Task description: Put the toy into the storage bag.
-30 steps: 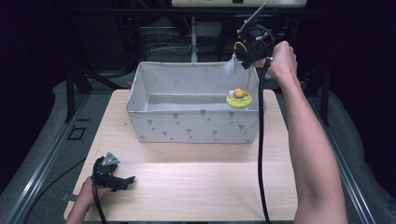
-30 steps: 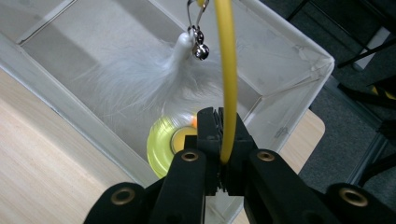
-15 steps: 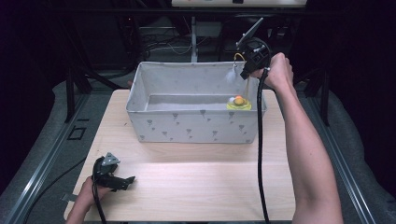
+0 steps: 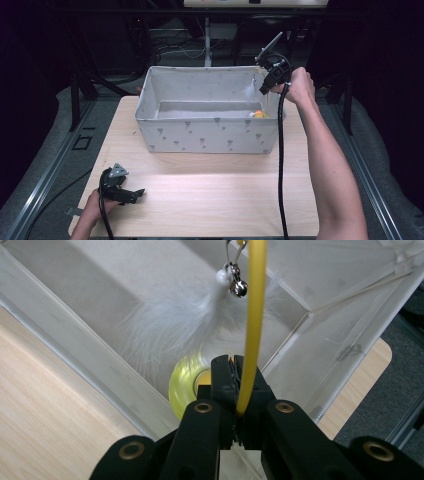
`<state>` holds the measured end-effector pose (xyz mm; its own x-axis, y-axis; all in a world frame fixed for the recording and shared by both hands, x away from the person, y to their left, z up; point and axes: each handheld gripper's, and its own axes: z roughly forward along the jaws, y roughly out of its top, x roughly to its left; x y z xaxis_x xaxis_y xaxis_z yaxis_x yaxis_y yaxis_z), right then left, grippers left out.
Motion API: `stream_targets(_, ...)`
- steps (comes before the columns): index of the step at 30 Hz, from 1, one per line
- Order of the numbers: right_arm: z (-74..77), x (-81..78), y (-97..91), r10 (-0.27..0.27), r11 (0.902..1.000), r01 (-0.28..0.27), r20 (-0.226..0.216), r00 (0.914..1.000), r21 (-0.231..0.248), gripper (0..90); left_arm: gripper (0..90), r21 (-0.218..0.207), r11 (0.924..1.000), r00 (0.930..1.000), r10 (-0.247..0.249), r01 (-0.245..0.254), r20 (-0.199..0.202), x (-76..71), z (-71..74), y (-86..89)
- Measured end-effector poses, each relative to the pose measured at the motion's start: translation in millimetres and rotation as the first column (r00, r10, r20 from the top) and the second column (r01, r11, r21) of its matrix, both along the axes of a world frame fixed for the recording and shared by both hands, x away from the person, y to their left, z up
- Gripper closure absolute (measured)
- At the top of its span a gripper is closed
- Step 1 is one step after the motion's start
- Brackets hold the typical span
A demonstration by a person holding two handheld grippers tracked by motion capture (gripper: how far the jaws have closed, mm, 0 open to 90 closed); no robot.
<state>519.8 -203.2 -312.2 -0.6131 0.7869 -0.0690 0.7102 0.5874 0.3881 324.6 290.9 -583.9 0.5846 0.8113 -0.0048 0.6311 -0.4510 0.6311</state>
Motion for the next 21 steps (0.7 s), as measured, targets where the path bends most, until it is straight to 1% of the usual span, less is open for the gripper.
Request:
stream_targets(4, -8.6, -1.2, -2.8, 0.004, 1.0000, -0.004, -0.009, 0.9999, -0.005, 88.5, 0.0, 0.000, 1.0000, 1.0000, 0.000, 0.000, 0.000, 0.0, 0.0, 0.0)
stream_targets(10, -23.3, -2.9, -7.0, 0.005, 0.9999, -0.005, -0.039, 0.9992, -0.015, 88.4, 0.0, 0.000, 1.0000, 1.0000, 0.001, -0.001, 0.000, 0.0, 0.0, -0.1)
stream_targets(13, -33.0, -3.7, -9.6, 0.006, 0.9998, -0.007, -0.055, 0.9984, -0.017, 88.4, 0.0, -0.001, 1.0000, 1.0000, 0.001, -0.001, -0.001, 0.1, 0.0, -0.1)
stream_targets(14, -36.5, -4.2, -10.3, 0.003, 0.9998, -0.004, -0.055, 0.9985, -0.017, 88.5, 0.0, -0.001, 1.0000, 1.0000, 0.002, -0.002, -0.001, 0.0, 0.0, -0.2)
stream_targets(16, -42.2, -4.4, -11.8, 0.004, 0.9996, -0.006, -0.073, 0.9974, -0.026, 88.4, 0.0, 0.000, 1.0000, 1.0000, 0.002, -0.002, -0.001, 0.0, 0.0, -0.2)
stream_targets(20, -53.9, -4.9, -13.6, 0.000, 0.9994, -0.003, -0.086, 0.9963, -0.034, 88.3, 0.0, 0.000, 1.0000, 1.0000, 0.002, -0.002, -0.001, 0.0, 0.0, -0.3)
stream_targets(21, -57.0, -5.3, -13.5, -0.004, 0.9991, 0.000, -0.092, 0.9957, -0.043, 88.3, 0.0, -0.001, 1.0000, 1.0000, 0.002, -0.002, 0.000, -0.1, 0.0, -0.2)
